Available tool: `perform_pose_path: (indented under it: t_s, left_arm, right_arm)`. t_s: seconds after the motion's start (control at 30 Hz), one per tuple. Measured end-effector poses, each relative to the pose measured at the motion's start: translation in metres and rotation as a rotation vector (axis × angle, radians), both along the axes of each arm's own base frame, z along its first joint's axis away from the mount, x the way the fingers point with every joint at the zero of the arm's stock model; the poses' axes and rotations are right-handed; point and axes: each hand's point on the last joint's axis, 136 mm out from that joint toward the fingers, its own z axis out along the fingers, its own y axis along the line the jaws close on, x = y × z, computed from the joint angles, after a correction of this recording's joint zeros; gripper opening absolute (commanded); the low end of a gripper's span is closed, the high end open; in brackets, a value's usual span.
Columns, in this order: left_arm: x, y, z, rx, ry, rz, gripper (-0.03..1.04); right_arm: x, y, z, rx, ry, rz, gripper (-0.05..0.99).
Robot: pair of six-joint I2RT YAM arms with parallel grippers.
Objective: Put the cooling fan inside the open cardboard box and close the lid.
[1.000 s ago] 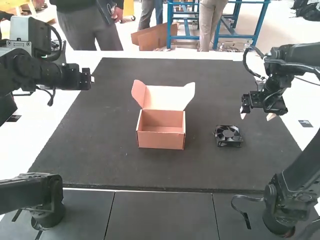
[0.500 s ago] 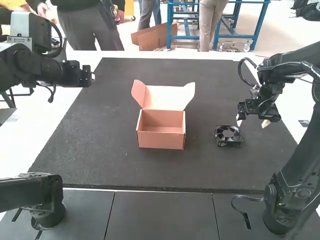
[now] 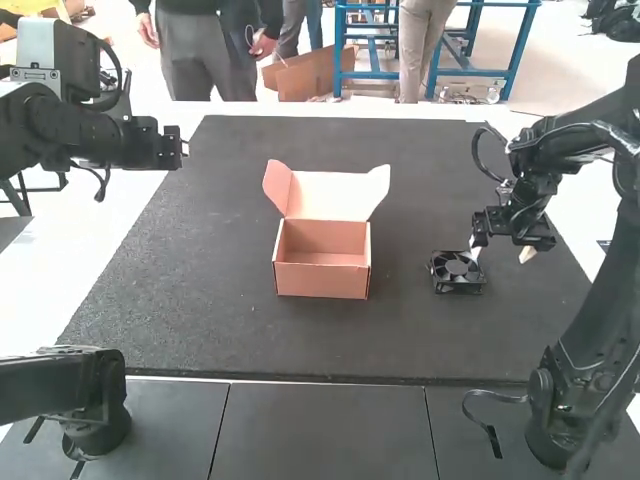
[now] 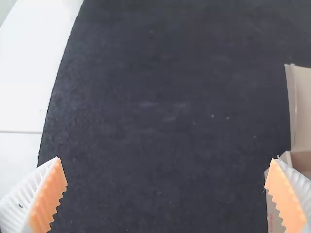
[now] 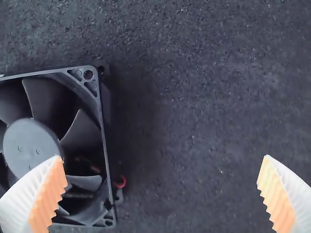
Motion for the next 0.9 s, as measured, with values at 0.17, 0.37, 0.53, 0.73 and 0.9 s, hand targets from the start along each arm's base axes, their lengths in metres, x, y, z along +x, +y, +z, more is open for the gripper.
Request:
perform_pose_path:
  t_s: [0.17,0.37,0.53,0.73,0.9]
  left_arm:
    - [0.0,0.0,0.0,0.0,0.0,0.0,0.97]
    - [0.0,0.0,0.0,0.0,0.0,0.0,0.97]
    - [0.0,0.0,-0.001,0.0,0.003,0.0,0.97]
    - [-0.001,0.0,-0.002,0.0,0.008,0.0,0.97]
    - [-0.002,0.0,-0.004,0.001,0.018,0.0,0.97]
  right_arm:
    - [0.001,0.0,-0.007,0.001,0.012,-0.003,0.9]
    - [-0.001,0.0,-0.014,0.002,0.031,-0.007,0.9]
    - [-0.004,0.0,-0.024,0.003,0.063,-0.007,0.9]
    - [-0.006,0.0,-0.032,0.004,0.087,-0.008,0.9]
    - [-0.009,0.0,-0.034,0.004,0.092,-0.009,0.6]
